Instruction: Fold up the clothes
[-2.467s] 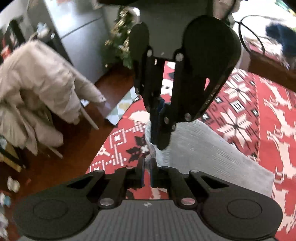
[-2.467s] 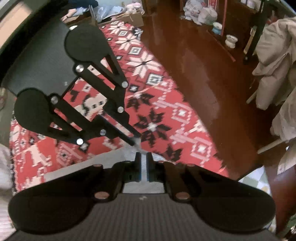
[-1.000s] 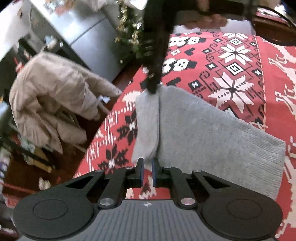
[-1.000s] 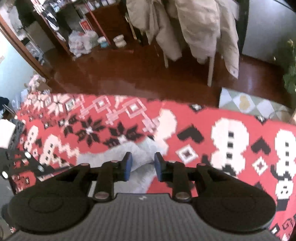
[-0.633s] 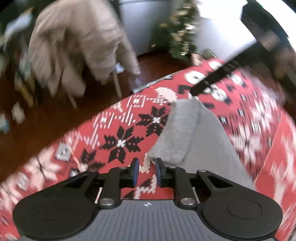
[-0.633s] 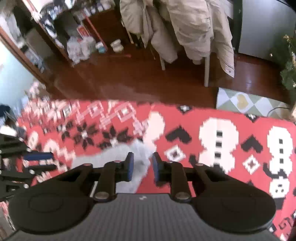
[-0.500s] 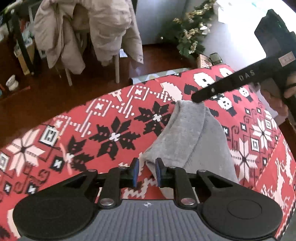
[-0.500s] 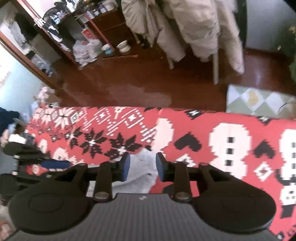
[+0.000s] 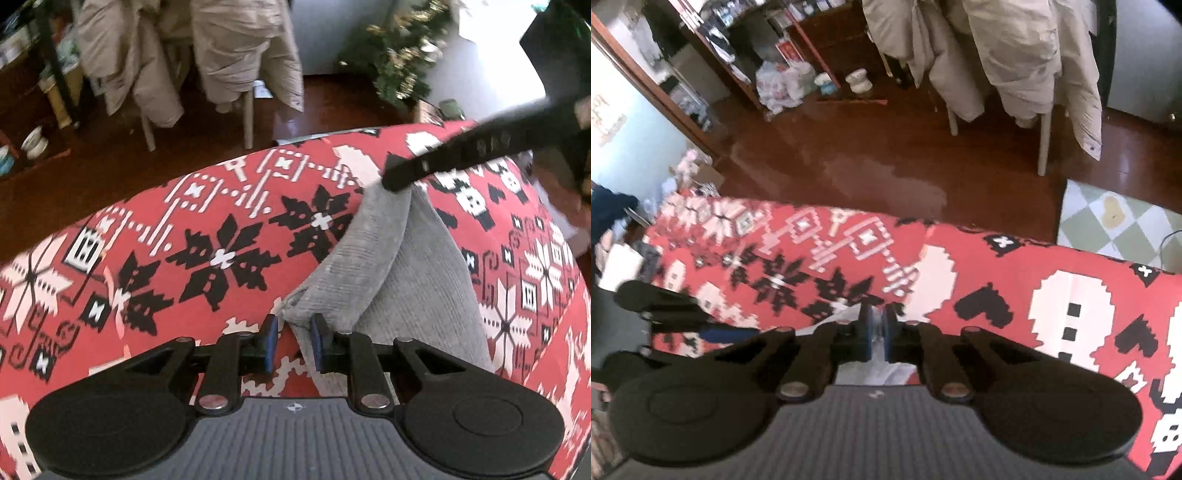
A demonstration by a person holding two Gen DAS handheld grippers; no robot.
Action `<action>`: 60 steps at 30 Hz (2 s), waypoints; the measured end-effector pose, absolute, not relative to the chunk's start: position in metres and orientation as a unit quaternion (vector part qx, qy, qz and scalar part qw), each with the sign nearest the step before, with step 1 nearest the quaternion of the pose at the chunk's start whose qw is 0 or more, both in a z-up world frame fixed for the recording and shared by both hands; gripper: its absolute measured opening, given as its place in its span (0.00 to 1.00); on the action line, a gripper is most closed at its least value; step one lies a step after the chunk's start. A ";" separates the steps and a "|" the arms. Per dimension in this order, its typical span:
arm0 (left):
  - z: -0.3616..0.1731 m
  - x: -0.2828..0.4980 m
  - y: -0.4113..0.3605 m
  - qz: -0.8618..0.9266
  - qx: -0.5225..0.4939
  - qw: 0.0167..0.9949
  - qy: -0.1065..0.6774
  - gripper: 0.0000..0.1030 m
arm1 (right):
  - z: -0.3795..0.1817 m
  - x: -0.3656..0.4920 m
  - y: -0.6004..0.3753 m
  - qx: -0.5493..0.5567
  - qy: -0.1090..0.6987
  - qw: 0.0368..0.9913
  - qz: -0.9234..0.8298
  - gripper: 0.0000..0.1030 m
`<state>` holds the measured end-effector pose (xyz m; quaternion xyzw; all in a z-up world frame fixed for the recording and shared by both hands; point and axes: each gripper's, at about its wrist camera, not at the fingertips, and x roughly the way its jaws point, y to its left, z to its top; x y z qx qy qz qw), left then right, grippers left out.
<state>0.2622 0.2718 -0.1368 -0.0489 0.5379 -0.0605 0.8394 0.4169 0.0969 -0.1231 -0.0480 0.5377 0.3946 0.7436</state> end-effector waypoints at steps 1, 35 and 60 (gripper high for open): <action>-0.136 0.262 0.274 -0.053 -0.059 0.839 0.538 0.19 | -0.126 0.417 0.098 -0.054 0.539 0.744 0.391 0.05; -0.099 0.234 0.264 -0.052 -0.046 0.869 0.490 0.17 | -0.147 0.393 0.037 0.127 0.555 0.774 0.278 0.21; -0.036 0.172 0.212 -0.011 0.025 0.866 0.499 0.76 | -0.018 0.229 0.008 -0.018 0.482 0.855 0.189 0.99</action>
